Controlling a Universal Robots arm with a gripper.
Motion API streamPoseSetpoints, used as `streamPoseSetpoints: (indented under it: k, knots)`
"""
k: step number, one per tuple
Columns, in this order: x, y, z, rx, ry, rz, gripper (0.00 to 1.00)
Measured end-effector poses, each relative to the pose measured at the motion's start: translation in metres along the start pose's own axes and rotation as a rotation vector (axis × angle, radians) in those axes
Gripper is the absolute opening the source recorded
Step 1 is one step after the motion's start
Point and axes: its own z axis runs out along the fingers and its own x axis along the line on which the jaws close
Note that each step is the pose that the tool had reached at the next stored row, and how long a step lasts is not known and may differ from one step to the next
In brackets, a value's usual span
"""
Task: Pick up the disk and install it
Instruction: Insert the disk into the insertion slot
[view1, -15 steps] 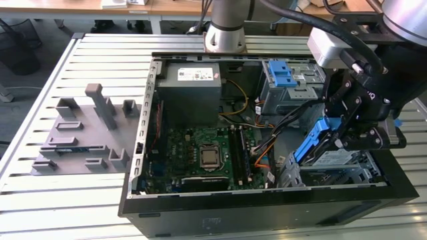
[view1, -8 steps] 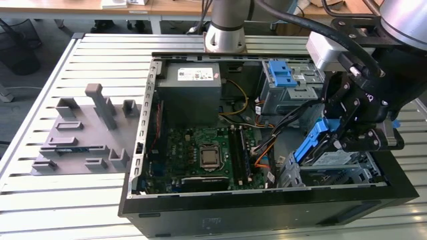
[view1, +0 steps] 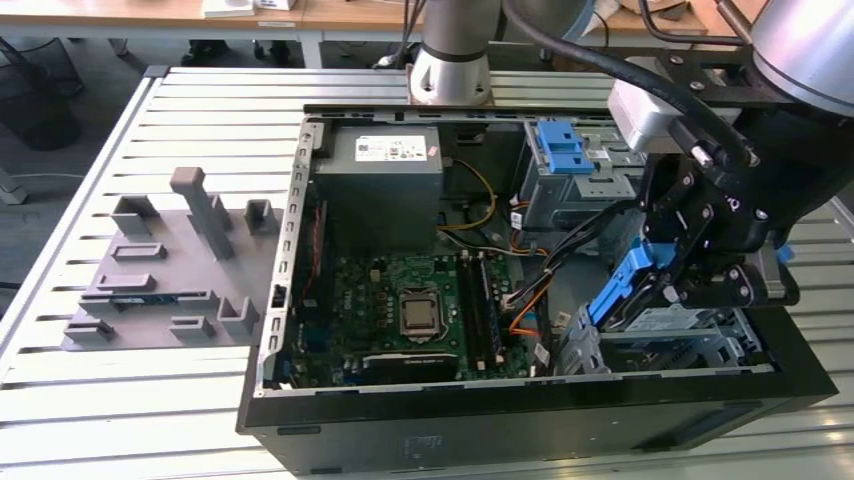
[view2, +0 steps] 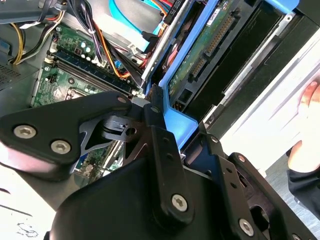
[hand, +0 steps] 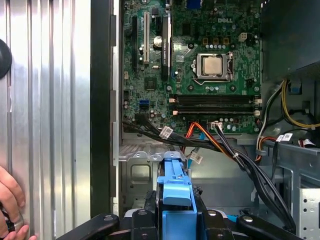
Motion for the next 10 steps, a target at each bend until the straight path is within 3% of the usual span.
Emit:
streamPoseSetpoints:
  k: [10]
  knots:
    - [0.0001, 0.0, 0.0048, 0.0004, 0.0001, 0.0, 0.36]
